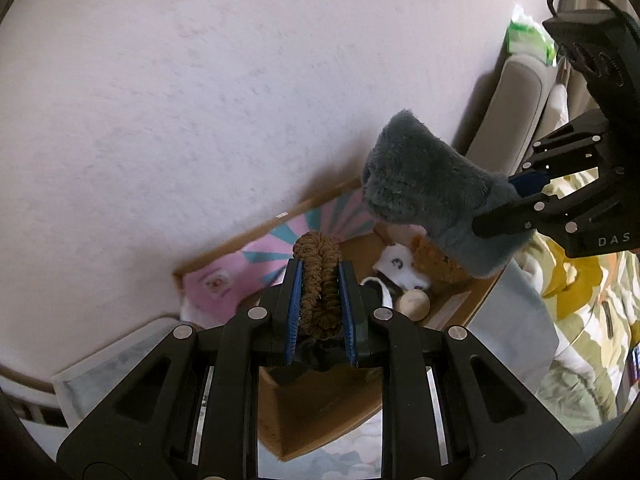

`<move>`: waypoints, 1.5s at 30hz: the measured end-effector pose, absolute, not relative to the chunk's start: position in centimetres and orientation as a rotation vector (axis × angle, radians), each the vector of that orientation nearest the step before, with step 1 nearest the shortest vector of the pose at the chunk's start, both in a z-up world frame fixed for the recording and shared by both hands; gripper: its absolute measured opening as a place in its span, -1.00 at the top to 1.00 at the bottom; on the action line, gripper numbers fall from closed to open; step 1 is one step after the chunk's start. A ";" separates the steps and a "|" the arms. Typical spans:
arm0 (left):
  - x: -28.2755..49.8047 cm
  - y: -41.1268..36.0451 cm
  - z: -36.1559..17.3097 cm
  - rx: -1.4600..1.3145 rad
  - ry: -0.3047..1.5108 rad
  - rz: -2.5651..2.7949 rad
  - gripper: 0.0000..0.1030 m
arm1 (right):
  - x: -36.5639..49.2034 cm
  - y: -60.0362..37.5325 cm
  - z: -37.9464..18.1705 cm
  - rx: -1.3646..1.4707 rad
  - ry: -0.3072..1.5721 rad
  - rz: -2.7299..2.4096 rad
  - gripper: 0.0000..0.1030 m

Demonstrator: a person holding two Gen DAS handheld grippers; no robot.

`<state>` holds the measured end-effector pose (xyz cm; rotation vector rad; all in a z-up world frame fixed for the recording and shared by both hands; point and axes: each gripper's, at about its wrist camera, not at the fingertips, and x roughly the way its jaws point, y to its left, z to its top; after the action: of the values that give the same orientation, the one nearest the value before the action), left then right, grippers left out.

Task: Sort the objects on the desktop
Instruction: 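Carry the scrunchie and gray slipper into the box and open both tools, then withdraw both tools from the box back toward the tray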

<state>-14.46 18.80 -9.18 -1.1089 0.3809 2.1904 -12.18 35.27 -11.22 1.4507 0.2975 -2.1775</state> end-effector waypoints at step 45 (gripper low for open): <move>-12.3 1.1 -6.6 -1.144 0.190 2.446 -1.00 | -5.7 30.0 -8.4 1.301 0.256 -2.422 -0.63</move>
<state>-12.27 1.13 -6.63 -1.1436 0.1899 2.4456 -5.71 29.99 -8.37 1.3005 0.2556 -2.4217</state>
